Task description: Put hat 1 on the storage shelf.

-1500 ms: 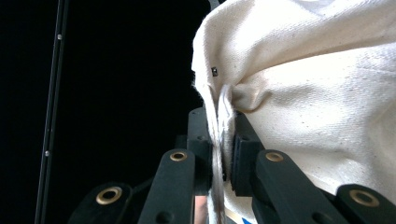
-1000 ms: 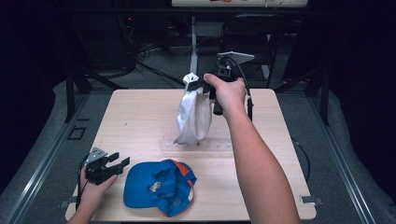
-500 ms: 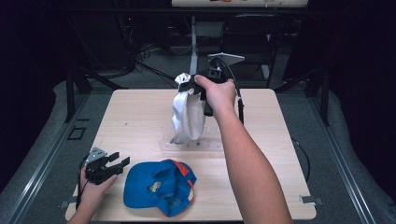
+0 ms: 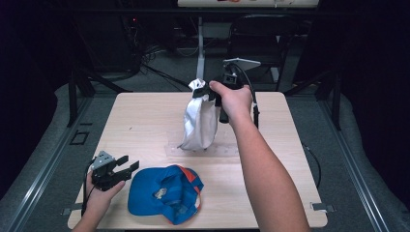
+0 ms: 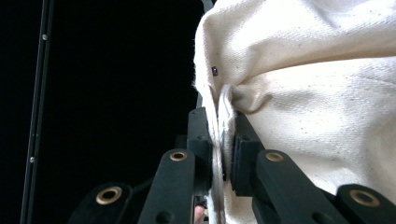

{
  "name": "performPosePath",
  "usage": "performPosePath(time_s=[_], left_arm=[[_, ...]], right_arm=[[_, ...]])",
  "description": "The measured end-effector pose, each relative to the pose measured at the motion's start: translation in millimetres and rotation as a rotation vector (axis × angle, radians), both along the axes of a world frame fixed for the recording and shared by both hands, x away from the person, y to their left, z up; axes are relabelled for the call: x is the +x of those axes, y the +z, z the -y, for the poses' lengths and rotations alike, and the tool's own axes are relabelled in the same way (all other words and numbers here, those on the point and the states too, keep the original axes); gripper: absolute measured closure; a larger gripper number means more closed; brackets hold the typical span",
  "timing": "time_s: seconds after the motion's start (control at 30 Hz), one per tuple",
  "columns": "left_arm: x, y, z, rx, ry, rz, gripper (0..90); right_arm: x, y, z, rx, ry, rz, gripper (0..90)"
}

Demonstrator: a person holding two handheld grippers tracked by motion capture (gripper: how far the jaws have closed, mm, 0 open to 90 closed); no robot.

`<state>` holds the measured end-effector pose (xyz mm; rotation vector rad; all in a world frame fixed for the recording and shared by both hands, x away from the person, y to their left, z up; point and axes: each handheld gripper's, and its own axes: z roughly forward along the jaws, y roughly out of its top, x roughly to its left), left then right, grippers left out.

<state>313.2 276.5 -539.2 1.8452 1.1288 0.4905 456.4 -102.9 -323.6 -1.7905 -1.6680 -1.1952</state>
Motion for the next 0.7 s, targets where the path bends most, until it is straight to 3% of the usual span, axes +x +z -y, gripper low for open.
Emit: performPosePath(time_s=[0.03, 0.17, 0.3, 0.33, 0.37, 0.53, 0.7], left_arm=[[0.0, 6.9, 11.9, 0.01, -0.028, 0.017, 45.1], [1.6, 16.8, 29.8, 0.044, -0.069, 0.052, 45.4], [12.1, 30.7, 59.5, 0.068, -0.119, 0.084, 45.6], [12.1, 30.7, 59.5, 0.068, -0.119, 0.084, 45.7], [15.8, 34.3, 72.0, 0.079, -0.137, 0.1, 45.6], [21.3, 39.4, 91.6, 0.11, -0.17, 0.105, 45.7], [26.2, 42.3, 114.9, 0.103, -0.21, 0.109, 45.7]], right_arm=[[-0.3, 0.8, 1.5, 0.004, 0.003, 0.006, 81.7], [-0.3, 1.4, 1.1, 0.003, 0.008, 0.008, 81.7], [-0.6, 2.7, -0.3, 0.003, 0.008, 0.009, 81.7], [-0.7, 3.1, -0.6, 0.002, 0.009, 0.008, 81.6], [-0.7, 3.2, -1.0, 0.003, 0.01, 0.012, 81.6], [-0.3, 3.0, -1.0, 0.002, 0.012, 0.008, 81.6], [-1.0, 2.2, -1.2, 0.008, 0.011, 0.011, 81.6]])
